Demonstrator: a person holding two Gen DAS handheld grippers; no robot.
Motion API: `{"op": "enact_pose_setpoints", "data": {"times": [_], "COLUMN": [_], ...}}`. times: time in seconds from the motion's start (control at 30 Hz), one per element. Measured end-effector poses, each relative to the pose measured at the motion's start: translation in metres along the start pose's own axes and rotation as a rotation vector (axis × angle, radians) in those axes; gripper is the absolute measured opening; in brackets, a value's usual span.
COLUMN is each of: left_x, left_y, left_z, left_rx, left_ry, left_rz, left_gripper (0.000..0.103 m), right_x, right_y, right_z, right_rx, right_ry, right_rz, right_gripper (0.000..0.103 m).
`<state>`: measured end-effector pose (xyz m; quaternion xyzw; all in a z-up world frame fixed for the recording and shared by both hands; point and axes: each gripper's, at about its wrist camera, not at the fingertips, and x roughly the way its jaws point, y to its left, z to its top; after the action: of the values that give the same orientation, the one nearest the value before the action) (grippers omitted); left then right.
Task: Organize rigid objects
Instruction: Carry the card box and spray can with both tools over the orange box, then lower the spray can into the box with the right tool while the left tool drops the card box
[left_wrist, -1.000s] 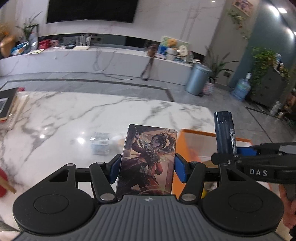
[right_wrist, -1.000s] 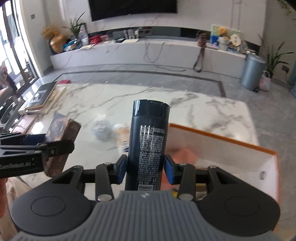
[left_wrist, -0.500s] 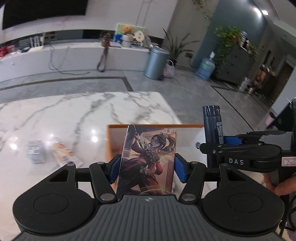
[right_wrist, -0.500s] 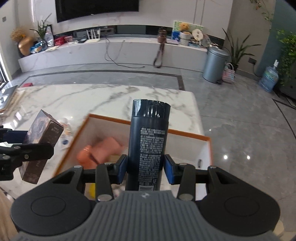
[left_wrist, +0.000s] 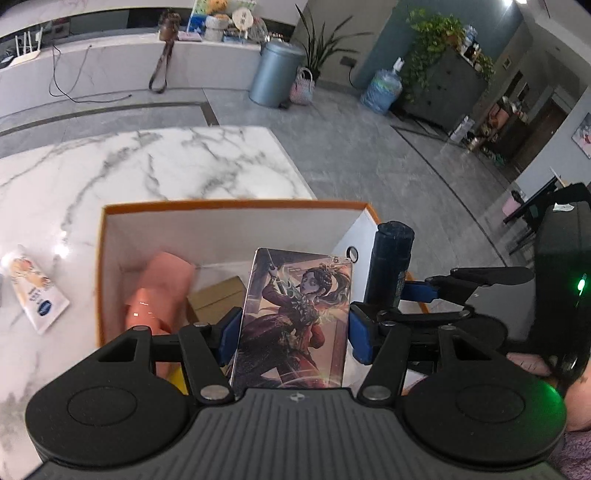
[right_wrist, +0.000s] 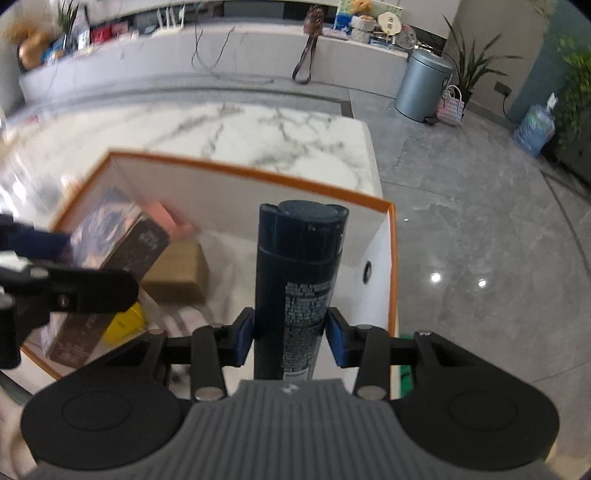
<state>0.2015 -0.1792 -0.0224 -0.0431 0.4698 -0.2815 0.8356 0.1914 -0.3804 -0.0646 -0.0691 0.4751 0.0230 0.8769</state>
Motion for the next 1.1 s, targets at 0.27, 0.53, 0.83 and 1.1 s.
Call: {"op": "enact_pose_setpoints", "data": {"times": [0.27,0.53,0.83,1.1], "left_x": [0.028,0.037,0.038,0.039], "left_y": [0.0,-0.002,-0.003,-0.002], "left_z": [-0.001,-0.007,-0.012,-0.016], "left_rx": [0.003,-0.001,-0.016,-0.067], "left_ry": [0.051,0.078,0.082,0.104], "left_rz": [-0.001,0.0,0.002,0.001], "left_gripper": [0.068,0.068,0.068,0.068], "right_x": [0.031,0.048,0.036,0.013], "right_y": [0.007,0.01,0.005,-0.001], "right_z": [-0.011,-0.014,-0.013,-0.023], "right_rx": [-0.107,-0.126,-0.092,-0.034], "right_ry": [0.08,0.102,0.047,-0.076], "right_rz": [-0.061,-0.087,-0.095,-0.13], "right_gripper": [0.041,0.041,0.046,0.054]}}
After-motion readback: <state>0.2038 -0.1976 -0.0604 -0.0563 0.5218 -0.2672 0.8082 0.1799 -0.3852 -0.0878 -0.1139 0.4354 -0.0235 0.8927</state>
